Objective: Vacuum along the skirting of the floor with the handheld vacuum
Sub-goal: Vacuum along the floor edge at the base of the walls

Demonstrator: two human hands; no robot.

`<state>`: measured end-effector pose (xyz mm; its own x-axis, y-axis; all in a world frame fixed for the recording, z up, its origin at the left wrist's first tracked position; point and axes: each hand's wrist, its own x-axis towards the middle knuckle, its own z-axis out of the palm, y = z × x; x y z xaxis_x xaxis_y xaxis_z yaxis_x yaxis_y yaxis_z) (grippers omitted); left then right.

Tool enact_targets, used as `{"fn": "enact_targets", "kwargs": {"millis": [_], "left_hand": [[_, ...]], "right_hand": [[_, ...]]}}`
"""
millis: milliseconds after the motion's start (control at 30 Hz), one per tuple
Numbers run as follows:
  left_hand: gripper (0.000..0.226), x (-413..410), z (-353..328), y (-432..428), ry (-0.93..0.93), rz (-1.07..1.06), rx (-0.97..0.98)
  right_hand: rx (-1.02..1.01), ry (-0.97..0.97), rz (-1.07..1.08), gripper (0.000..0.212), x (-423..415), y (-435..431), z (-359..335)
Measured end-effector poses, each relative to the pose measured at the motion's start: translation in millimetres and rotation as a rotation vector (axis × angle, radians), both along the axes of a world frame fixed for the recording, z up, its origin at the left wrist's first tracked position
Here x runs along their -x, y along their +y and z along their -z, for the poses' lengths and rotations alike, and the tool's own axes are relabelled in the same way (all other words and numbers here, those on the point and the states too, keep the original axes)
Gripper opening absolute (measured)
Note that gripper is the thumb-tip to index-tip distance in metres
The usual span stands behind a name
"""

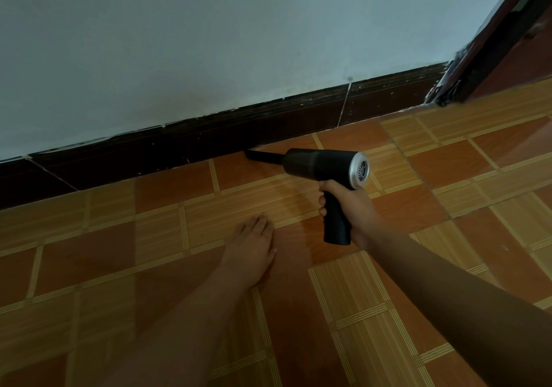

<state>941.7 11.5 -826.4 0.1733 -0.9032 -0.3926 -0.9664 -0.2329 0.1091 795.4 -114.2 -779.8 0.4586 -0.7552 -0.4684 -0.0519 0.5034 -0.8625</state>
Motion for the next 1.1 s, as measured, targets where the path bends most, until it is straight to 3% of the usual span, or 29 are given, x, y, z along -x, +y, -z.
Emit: {"fn": "enact_targets", "kwargs": {"millis": [533,833,1000,1100], "left_hand": [[0.061,0.3,-3.1,0.4,0.0,-0.019,-0.052],[0.061,-6.7,-28.3,-11.1,0.102,-0.074,-0.063],[0.048,-26.0,-61.9,-32.9,0.218,-0.184,0.018],[0.055,-33.5,-92.1,-41.5,0.242,-0.238,0.111]], "right_hand": [[-0.012,-0.024,0.041,0.015,17.7,-1.4,-16.7],[-0.127,-0.132,0.069,0.04,30.7,-7.4,-56.6],[-0.193,-0.238,0.09,0.05,35.9,-11.5,-96.8],[-0.186,-0.29,0.09,0.059,40.3,-9.7,-118.4]]}}
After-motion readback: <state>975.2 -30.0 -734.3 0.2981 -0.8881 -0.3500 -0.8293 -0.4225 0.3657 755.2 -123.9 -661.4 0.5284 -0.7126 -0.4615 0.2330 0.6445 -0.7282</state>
